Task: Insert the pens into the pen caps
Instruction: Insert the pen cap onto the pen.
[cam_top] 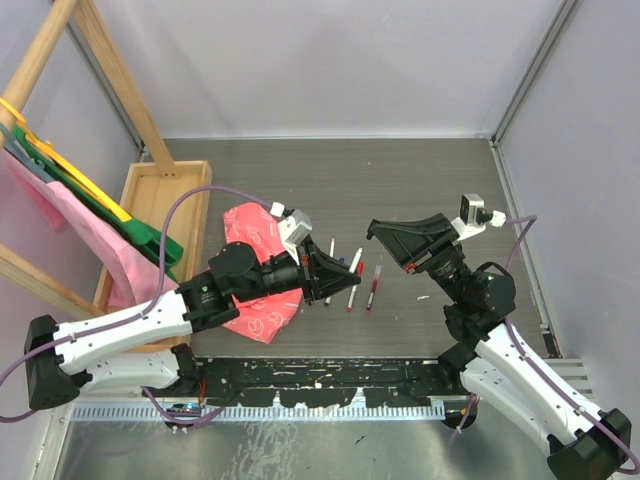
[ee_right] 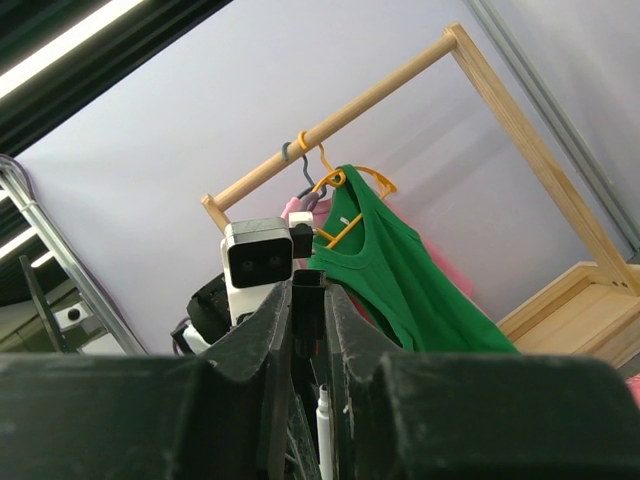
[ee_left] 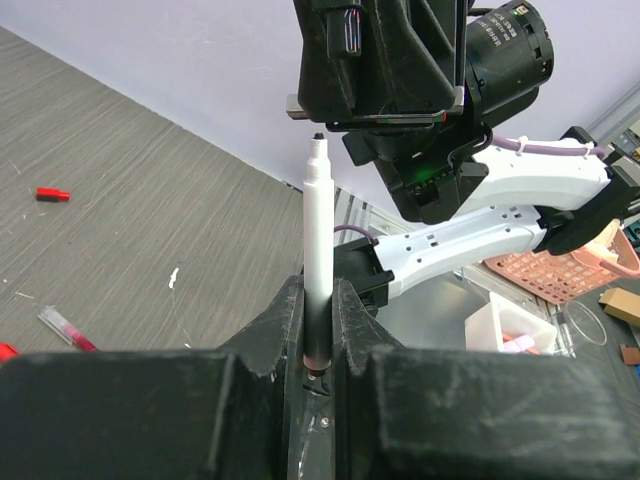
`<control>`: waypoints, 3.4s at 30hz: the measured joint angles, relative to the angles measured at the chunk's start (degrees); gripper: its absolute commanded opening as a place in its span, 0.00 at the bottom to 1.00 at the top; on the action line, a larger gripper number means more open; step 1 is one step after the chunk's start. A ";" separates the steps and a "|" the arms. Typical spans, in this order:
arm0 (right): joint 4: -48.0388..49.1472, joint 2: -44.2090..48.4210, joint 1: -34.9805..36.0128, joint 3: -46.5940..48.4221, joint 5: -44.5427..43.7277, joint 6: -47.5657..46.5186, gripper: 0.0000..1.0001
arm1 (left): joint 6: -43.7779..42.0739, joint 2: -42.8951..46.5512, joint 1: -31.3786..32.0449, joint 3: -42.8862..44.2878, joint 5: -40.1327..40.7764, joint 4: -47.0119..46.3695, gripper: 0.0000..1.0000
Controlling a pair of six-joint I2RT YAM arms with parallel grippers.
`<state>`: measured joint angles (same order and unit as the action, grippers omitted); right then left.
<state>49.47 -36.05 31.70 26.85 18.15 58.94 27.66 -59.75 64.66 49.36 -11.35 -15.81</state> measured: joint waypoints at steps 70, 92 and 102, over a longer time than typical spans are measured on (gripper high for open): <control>-0.24 0.44 1.73 -2.67 -0.11 0.96 0.00 | -1.51 -0.92 0.00 1.29 0.24 1.20 0.00; 0.57 -0.74 2.64 -3.30 0.39 0.98 0.00 | -1.36 -0.94 0.00 1.31 1.11 1.27 0.00; -0.35 0.81 3.52 -3.61 0.33 0.24 0.00 | -1.33 -0.96 0.26 1.42 1.42 1.44 0.00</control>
<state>49.12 -35.24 35.22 23.24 18.48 59.18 26.33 -60.71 64.93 50.78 -9.93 -14.37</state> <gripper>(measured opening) 0.208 0.103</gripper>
